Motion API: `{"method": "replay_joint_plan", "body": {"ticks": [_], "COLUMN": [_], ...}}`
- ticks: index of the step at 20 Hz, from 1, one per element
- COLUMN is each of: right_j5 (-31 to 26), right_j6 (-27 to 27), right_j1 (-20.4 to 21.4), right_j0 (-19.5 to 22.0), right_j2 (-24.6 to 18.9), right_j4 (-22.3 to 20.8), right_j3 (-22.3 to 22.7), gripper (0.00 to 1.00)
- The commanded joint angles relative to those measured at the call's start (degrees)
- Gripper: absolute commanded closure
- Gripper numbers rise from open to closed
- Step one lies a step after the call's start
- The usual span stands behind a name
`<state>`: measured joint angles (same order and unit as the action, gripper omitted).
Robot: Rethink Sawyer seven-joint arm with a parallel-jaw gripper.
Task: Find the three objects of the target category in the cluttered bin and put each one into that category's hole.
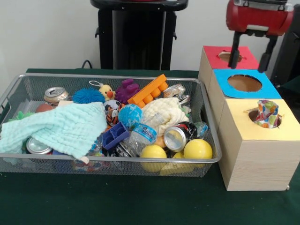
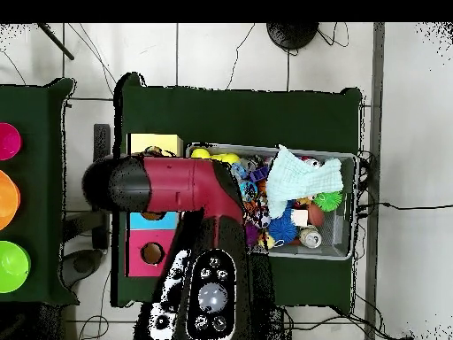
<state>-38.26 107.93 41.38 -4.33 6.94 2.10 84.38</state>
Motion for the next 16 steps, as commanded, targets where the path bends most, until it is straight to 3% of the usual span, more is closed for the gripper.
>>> {"method": "replay_joint_plan", "body": {"ticks": [1,9,16], "right_j5": [-5.0,-1.2,-2.5], "right_j6": [-9.9,-15.5,-19.0], "right_j1": [-3.3,-2.5,-2.5], "right_j0": [7.2,16.4,23.5], "right_j2": [-6.1,-12.2,-17.4], "right_j4": [-5.6,-10.3,-15.1], "right_j3": [1.4,4.5,4.1], "gripper": [0.00,0.00,0.00]}}
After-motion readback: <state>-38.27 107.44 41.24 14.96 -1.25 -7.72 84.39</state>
